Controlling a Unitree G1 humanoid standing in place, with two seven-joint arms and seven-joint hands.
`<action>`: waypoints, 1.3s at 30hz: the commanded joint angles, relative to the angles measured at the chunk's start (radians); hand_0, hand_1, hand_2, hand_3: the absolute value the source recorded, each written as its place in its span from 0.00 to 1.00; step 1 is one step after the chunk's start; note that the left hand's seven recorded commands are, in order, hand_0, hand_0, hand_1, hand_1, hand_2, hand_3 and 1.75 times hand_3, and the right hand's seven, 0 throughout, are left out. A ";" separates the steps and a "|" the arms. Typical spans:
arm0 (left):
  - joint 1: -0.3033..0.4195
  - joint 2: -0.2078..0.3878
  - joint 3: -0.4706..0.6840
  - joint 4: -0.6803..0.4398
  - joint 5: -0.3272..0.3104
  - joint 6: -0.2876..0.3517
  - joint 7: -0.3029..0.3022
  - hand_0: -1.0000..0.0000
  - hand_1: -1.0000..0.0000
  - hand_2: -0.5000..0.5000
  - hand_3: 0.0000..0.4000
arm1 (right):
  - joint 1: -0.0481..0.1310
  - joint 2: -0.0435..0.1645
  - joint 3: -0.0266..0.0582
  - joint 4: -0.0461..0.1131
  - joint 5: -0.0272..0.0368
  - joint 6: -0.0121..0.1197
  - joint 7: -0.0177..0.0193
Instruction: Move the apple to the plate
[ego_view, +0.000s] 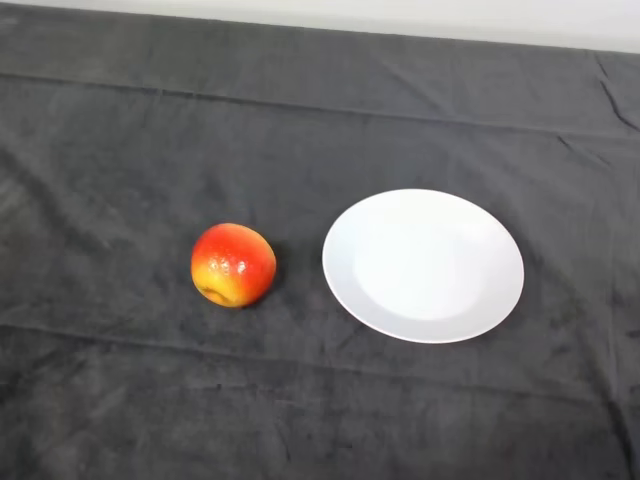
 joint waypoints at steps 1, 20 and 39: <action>-0.048 0.042 -0.026 0.031 0.017 -0.029 -0.010 1.00 1.00 0.50 0.00 | -0.010 -0.029 -0.0155 0.016 -0.0049 0.003 0.0143; -0.059 0.003 -0.103 -0.010 0.118 -0.068 0.025 1.00 1.00 0.50 0.00 | -0.010 -0.029 -0.0159 0.015 -0.0054 0.003 0.0141; -0.031 -0.059 -0.211 -0.203 0.234 0.010 0.096 1.00 1.00 0.50 0.00 | -0.009 -0.027 -0.0156 0.011 -0.0059 0.003 0.0124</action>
